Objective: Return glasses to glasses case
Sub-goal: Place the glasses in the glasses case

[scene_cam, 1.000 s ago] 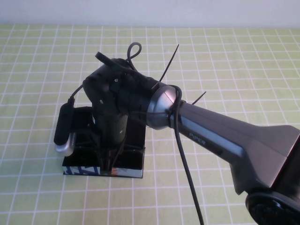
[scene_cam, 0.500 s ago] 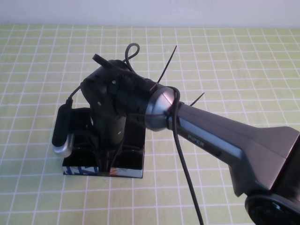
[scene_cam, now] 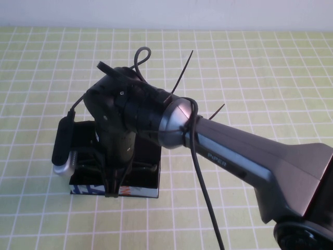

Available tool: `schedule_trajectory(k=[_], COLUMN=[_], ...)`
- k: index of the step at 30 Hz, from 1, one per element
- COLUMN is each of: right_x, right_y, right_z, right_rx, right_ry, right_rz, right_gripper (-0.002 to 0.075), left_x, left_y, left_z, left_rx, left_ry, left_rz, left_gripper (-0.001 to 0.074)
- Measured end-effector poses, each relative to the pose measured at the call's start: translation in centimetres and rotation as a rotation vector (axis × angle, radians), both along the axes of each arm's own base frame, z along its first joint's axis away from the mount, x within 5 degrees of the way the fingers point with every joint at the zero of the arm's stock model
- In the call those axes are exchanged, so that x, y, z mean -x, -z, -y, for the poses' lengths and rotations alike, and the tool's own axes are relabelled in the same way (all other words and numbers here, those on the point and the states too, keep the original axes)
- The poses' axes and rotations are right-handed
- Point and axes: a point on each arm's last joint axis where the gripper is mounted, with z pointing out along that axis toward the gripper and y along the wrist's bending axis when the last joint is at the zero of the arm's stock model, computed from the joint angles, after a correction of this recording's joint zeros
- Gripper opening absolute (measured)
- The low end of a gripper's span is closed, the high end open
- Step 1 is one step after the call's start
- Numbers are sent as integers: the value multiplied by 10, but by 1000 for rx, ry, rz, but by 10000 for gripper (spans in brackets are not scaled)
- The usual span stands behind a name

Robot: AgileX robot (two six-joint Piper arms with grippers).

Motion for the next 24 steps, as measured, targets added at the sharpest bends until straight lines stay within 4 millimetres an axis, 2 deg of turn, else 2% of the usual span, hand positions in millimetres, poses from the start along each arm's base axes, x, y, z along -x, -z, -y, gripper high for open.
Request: schedule_trajectory(k=[13,24], right_x=[-1,-1], right_y=[12,13], right_z=[-2,-3], right_rx=[18,17], right_ry=[2,2], right_rz=[-18,-22], right_gripper=[11,13], left_x=[0,0], left_y=[0,0], left_z=[0,0], left_rx=[0,0], left_ry=[0,0], left_rz=[0,0], left_gripper=[-2,-2])
